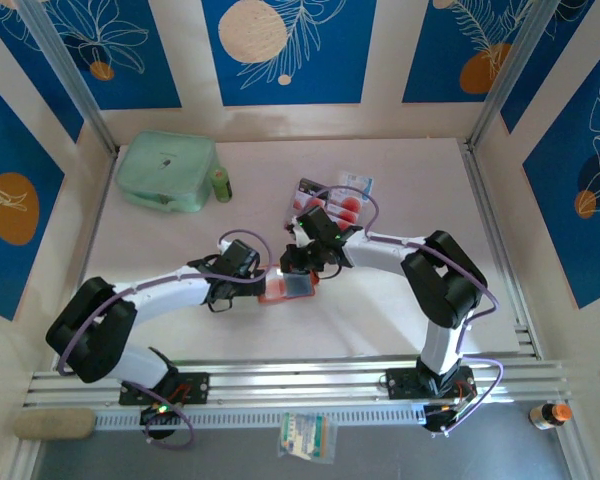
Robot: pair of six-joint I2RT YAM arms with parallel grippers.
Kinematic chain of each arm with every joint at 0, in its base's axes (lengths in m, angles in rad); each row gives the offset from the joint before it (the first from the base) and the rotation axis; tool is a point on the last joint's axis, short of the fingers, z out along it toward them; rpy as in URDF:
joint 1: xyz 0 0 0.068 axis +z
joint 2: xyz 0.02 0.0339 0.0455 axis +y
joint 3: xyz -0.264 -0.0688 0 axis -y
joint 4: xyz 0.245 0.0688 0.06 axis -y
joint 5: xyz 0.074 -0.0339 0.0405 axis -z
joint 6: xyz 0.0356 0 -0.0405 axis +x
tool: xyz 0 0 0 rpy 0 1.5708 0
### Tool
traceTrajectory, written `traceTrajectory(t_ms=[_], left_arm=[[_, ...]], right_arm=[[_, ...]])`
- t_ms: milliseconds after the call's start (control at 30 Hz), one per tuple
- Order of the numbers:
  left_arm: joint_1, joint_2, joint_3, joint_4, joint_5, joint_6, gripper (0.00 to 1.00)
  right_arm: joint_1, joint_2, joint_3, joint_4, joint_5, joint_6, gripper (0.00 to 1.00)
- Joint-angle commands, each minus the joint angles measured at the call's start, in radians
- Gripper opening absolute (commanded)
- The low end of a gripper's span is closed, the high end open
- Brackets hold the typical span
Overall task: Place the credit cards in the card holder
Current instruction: Insert the credit card into the card slot.
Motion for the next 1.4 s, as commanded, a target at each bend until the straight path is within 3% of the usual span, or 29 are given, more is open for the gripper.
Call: traceTrajectory(t_ms=[0, 867, 1367], left_arm=[[0.009, -0.001, -0.006, -0.045, -0.041, -0.022, 1.0], [0.011, 0.057, -0.023, 0.018, -0.038, -0.003, 1.0], [0.023, -0.021, 0.001, -0.053, -0.067, -0.005, 1.0]], right_arm=[[-0.001, 0.01, -0.009, -0.032, -0.007, -0.011, 0.0], [0.062, 0.141, 0.055, -0.044, -0.025, -0.006, 0.0], [0.026, 0.013, 0.041, -0.101, 0.017, -0.026, 0.0]])
